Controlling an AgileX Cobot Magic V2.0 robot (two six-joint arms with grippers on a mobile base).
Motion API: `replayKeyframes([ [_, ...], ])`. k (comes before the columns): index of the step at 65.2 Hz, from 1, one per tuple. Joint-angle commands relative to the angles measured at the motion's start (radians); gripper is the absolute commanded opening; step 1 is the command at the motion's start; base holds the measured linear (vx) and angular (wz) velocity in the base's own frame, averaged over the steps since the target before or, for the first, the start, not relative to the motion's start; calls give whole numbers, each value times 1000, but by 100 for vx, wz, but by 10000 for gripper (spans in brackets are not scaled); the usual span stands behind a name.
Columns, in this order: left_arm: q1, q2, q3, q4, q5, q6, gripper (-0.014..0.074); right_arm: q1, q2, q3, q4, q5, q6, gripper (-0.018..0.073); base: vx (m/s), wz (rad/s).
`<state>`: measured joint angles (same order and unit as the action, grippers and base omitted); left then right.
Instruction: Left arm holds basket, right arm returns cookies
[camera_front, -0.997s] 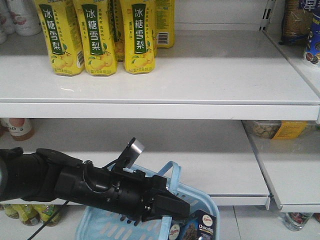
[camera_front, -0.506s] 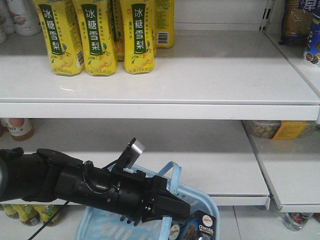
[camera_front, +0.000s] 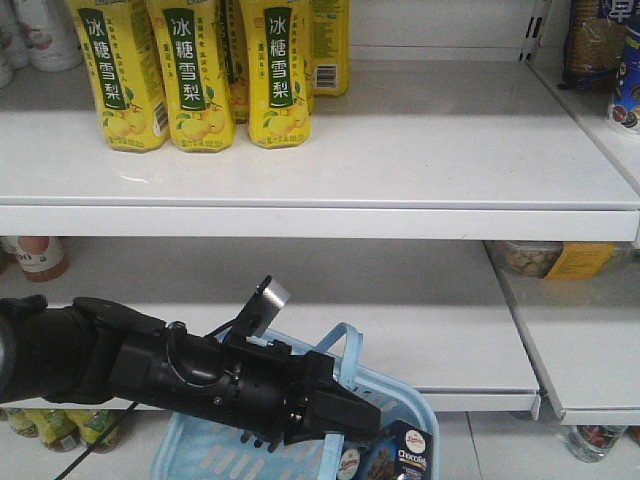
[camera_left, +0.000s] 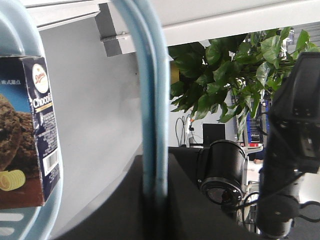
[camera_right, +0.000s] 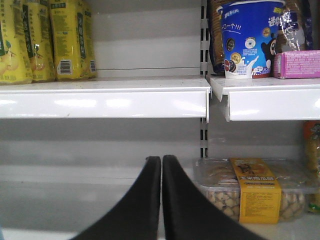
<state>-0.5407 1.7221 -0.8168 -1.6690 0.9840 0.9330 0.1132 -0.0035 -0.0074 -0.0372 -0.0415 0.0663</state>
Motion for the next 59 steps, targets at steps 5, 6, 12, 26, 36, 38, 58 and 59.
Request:
replayKeyframes([
  [5,1,-50,-22,-66,46,22,-6,0,118,-175,54,41,8,-8,0,0],
  [6,1,-50,-22,-66,46,22,-6,0,140,-189,54,67,6,-8,0,0],
  [12,1,-50,-22,-66,46,22,-6,0,243,-271,44,145,5,-8,0,0],
  [26,1,-50,-22,-66,46,22,-6,0,455,-343,47,67,5,-8,0,0],
  [36,1,-50,-22,-66,46,22,-6,0,538,-343,53,-37,8,-8,0,0],
  [38,1,-50,-22,-66,46,22,-6,0,553,-343,52,-41,8,-8,0,0],
  [58,1,-50,-22,-66,46,22,-6,0,607,-343,37,-42,3,95,0,0],
  [59,1,-50,-22,-66,46,22,-6,0,607,-343,37,-42,3,108,0,0],
])
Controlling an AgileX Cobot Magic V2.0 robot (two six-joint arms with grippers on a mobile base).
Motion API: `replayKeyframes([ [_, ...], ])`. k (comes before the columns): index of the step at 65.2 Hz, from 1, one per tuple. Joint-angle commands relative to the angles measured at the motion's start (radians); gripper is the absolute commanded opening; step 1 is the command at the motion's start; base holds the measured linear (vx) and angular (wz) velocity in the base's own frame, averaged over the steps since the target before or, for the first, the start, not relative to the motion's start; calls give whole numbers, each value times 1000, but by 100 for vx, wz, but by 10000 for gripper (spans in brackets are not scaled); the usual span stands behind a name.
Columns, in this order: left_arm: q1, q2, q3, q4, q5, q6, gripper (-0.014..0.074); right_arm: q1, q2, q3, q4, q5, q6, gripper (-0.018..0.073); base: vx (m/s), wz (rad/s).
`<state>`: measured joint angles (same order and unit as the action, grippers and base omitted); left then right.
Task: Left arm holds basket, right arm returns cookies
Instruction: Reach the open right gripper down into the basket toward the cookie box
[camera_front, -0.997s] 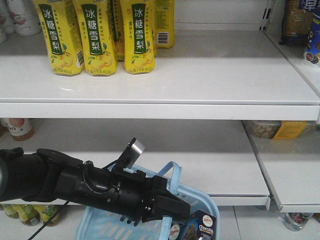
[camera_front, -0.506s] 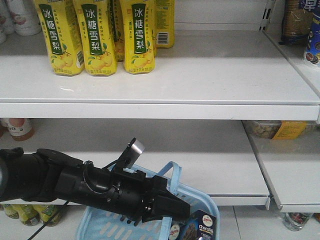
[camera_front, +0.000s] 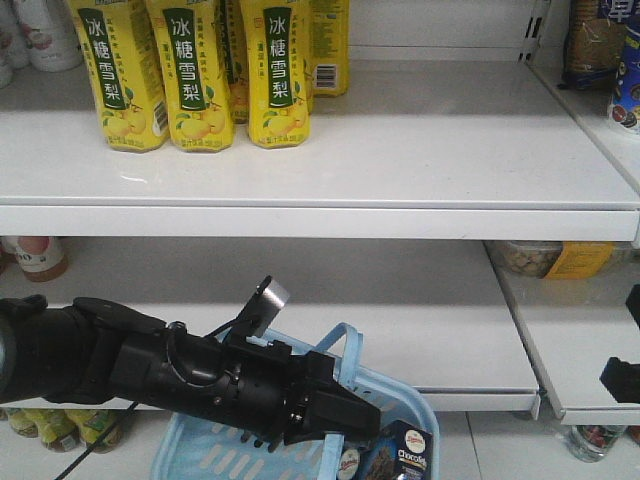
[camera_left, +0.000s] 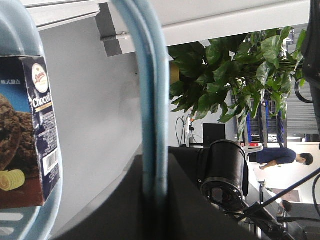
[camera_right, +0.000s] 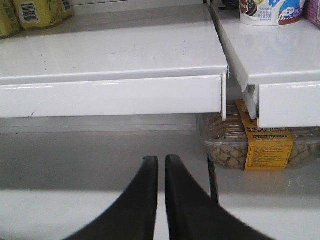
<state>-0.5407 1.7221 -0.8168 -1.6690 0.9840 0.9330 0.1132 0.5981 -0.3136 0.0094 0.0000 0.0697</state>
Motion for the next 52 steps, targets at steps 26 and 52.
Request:
replayKeyframes([
  [26,1,-50,-22,-66,46,22,-6,47,20,-37,136,0,9,490,0,0],
  [52,1,-50,-22,-66,46,22,-6,300,220,-37,407,78,9,490,0,0],
])
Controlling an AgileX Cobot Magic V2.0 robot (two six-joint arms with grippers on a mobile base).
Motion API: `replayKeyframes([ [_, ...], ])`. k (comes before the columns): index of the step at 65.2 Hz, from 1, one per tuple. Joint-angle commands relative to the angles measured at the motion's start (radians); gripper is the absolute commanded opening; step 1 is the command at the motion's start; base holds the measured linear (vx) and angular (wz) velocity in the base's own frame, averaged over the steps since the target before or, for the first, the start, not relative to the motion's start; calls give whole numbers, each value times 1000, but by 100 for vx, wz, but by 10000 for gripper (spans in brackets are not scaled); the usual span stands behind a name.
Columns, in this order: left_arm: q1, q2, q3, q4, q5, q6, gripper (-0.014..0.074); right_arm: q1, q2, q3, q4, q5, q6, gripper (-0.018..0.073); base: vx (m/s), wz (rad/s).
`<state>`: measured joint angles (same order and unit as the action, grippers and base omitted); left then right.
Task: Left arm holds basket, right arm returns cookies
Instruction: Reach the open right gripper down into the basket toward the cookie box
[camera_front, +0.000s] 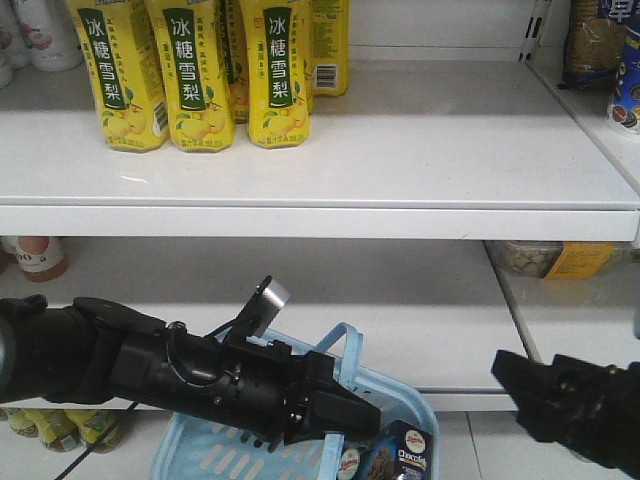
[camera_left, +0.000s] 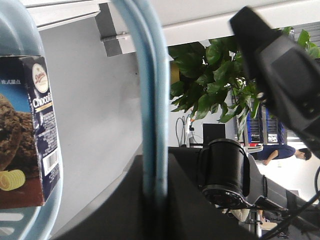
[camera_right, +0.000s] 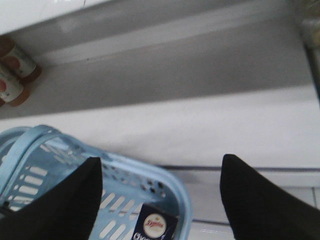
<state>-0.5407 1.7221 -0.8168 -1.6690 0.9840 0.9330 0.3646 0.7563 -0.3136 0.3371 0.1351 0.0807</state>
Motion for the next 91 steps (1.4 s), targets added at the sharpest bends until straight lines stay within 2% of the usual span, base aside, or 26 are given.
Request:
replayKeyframes([
  [1,1,-50,-22,-66,46,22,-6,64,74,-37,92,-55,-2,490,0,0],
  [11,1,-50,-22,-66,46,22,-6,168,210,-37,211,-34,-14,490,0,0],
  [22,1,-50,-22,-66,46,22,-6,244,317,-37,220,-13,-9,490,0,0],
  [33,1,-50,-22,-66,46,22,-6,320,363,-37,299,21,-12,490,0,0],
  [38,1,-50,-22,-66,46,22,-6,339,369,-37,302,11,-15,490,0,0],
  [60,1,-50,-22,-66,46,22,-6,338,374,-37,299,5,-13,490,0,0],
  [79,1,-50,-22,-66,46,22,-6,338,523,-37,357,-40,-10,490,0,0],
  [91,1,-50,-22,-66,46,22,-6,338,575,-37,354,-76,-10,490,0,0],
])
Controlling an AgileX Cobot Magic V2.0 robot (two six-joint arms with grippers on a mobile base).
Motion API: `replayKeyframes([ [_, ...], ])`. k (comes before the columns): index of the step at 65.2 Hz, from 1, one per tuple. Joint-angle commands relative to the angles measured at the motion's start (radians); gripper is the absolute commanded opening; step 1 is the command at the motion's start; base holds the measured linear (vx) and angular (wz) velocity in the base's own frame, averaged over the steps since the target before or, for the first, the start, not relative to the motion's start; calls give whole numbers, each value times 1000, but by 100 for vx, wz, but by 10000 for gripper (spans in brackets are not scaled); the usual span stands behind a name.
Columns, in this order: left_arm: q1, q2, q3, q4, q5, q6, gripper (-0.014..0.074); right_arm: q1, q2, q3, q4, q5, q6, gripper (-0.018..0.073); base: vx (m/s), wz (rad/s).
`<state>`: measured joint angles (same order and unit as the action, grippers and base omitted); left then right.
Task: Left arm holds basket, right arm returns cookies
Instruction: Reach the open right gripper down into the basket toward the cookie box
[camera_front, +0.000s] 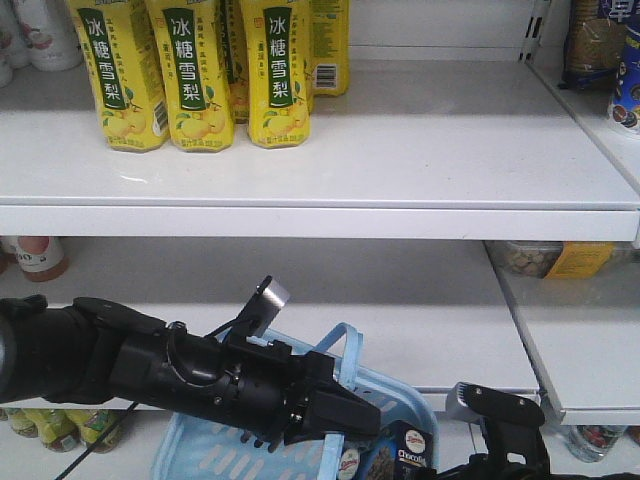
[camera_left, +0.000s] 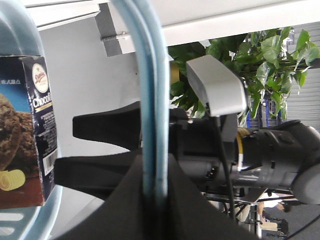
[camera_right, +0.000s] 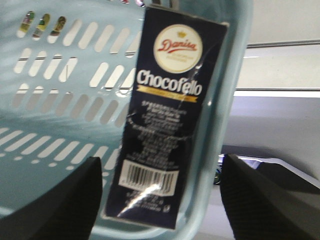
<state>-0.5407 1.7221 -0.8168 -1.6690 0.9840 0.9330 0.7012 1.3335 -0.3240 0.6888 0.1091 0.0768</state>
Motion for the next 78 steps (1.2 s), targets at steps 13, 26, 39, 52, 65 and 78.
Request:
replayKeyframes([
  [13,1,-50,-22,-66,46,22,-6,1,0,-32,-2,-45,-7,490,0,0],
  [26,1,-50,-22,-66,46,22,-6,1,0,-69,-3,-35,-7,490,0,0],
  [39,1,-50,-22,-67,46,22,-6,1,1,-76,-3,-65,-7,490,0,0],
  [52,1,-50,-22,-67,46,22,-6,1,1,-76,-3,-82,-6,490,0,0],
  [65,1,-50,-22,-67,46,22,-6,1,1,-76,0,-109,-5,490,0,0],
  [78,1,-50,-22,-67,46,22,-6,1,32,-76,4,-109,-3,490,0,0],
])
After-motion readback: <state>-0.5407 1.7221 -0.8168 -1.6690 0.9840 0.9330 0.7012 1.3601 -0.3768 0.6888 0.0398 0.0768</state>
